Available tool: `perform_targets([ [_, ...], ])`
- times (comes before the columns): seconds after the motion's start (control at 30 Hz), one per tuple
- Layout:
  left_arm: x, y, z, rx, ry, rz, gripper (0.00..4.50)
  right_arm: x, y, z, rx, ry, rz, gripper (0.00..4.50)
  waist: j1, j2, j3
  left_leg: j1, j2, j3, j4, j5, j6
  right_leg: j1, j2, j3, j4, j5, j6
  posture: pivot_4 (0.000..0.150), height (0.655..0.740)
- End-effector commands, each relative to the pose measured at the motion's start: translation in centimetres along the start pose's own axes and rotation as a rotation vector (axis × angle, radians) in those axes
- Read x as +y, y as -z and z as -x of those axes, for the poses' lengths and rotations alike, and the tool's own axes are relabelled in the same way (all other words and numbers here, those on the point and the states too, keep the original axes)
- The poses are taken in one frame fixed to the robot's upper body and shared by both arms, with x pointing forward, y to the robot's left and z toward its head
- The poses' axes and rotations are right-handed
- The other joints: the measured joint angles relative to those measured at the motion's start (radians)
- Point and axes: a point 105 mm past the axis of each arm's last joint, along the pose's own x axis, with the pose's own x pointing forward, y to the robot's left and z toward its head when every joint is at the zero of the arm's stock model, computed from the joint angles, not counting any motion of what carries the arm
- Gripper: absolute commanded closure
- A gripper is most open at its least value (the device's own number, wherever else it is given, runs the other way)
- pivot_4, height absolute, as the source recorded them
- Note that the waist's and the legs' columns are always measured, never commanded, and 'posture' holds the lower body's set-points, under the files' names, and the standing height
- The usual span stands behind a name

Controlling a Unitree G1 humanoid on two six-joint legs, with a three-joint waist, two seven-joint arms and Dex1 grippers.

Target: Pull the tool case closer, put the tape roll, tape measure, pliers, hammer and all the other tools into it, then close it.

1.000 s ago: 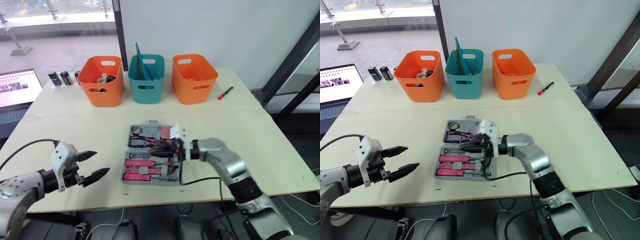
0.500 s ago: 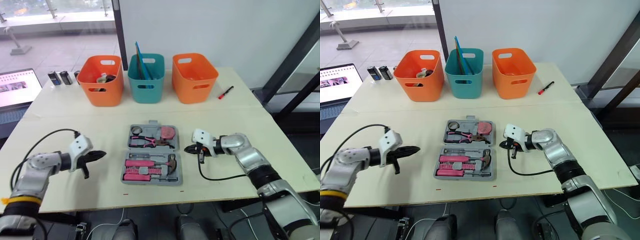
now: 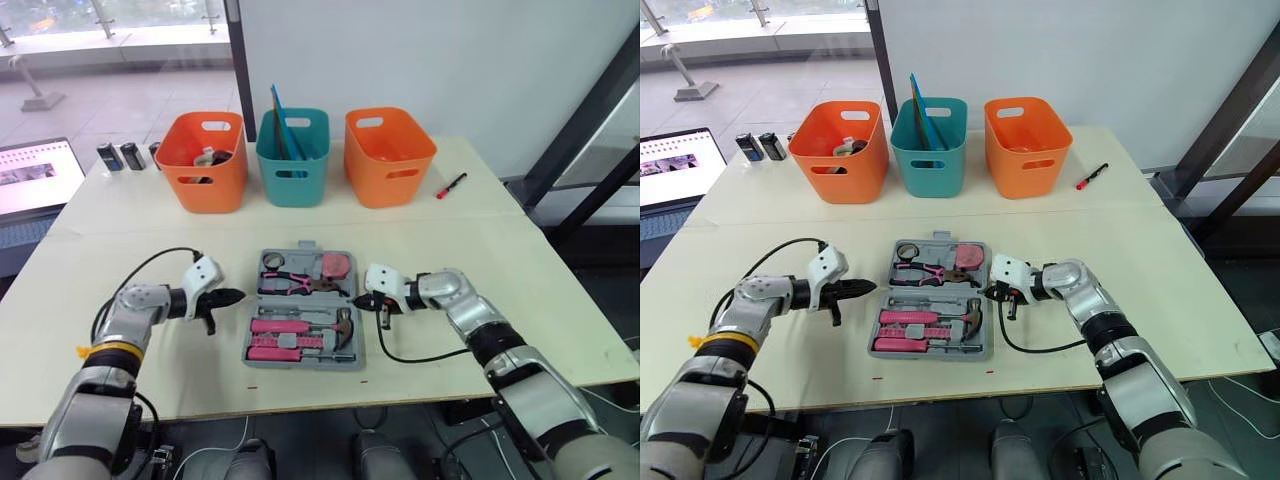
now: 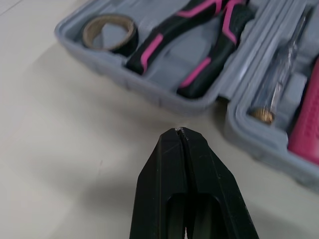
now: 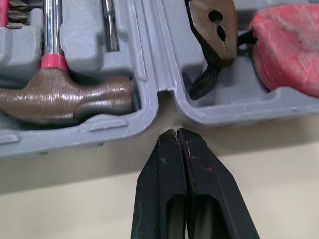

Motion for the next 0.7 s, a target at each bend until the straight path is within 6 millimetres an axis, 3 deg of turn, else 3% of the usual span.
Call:
perform_targets([
  [0.03, -0.7, -0.9, -1.5, -0.019, 0.049, -0.026, 4.48, -0.2, -1.7, -0.5, -0.037, -0.004, 0.051, 4.50, 0.001, 0.000, 0.000, 0.000, 0.000, 0.000, 0.000, 0.000, 0.000, 0.000, 0.000, 0.000, 0.000, 0.000, 0.000, 0.150, 0.7344],
  [0.3, -3.0, -1.4, -3.2, -0.055, 0.175, 0.030, 4.48, 0.3, -2.2, -1.1, -0.048, -0.031, 0.047, 4.50, 0.001, 0.000, 0.000, 0.000, 0.000, -0.001, 0.001, 0.000, 0.000, 0.001, 0.000, 0.000, 0.000, 0.000, 0.000, 0.150, 0.7344],
  [0.7, -3.9, -0.3, -1.1, -0.058, 0.153, 0.093, 4.48, 2.8, -3.0, -1.6, -0.071, -0.114, 0.043, 4.50, -0.001, 0.000, 0.000, 0.001, 0.000, -0.001, -0.002, 0.000, 0.000, 0.000, 0.000, 0.000, 0.001, -0.001, 0.001, 0.150, 0.7344],
])
